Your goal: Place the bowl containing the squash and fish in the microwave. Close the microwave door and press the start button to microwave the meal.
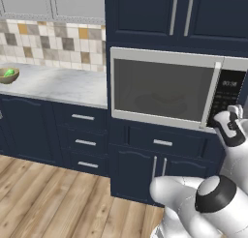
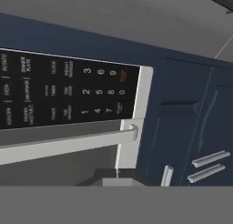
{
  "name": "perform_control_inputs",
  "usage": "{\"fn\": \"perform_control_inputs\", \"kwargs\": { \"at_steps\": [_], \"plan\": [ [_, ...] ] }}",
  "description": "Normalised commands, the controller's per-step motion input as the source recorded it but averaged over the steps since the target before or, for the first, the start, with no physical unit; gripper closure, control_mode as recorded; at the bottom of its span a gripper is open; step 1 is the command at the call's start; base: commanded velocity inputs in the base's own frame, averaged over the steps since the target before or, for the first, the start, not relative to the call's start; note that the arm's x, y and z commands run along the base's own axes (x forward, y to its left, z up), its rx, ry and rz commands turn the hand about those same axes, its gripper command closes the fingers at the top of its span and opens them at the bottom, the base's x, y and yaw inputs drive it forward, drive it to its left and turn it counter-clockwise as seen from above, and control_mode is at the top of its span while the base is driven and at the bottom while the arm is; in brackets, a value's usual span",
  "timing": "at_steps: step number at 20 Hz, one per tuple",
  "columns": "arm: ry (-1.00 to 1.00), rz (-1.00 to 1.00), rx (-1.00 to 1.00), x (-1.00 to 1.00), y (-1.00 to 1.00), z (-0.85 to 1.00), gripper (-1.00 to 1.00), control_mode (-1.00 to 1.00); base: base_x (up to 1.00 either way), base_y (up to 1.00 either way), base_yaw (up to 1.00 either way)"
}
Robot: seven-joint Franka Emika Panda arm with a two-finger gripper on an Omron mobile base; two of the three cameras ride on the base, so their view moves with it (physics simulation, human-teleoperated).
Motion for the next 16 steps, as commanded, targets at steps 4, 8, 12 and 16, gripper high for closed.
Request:
{"fn": "perform_control_inputs", "kwargs": {
  "at_steps": [4,8,12,16],
  "plan": [
    [-0.03,0.00,0.01,0.21,-0.03,-0.13,1.00,-1.00,0.00,0.00,0.00],
    [-0.02,0.00,0.01,0.21,-0.02,-0.17,1.00,-1.00,0.00,0.00,0.00],
    [-0.03,0.00,0.02,0.18,-0.13,-0.13,1.00,-1.00,0.00,0.00,0.00],
    [-0.02,0.00,0.01,0.15,-0.22,-0.16,1.00,-1.00,0.00,0.00,0.00]
  ]
}}
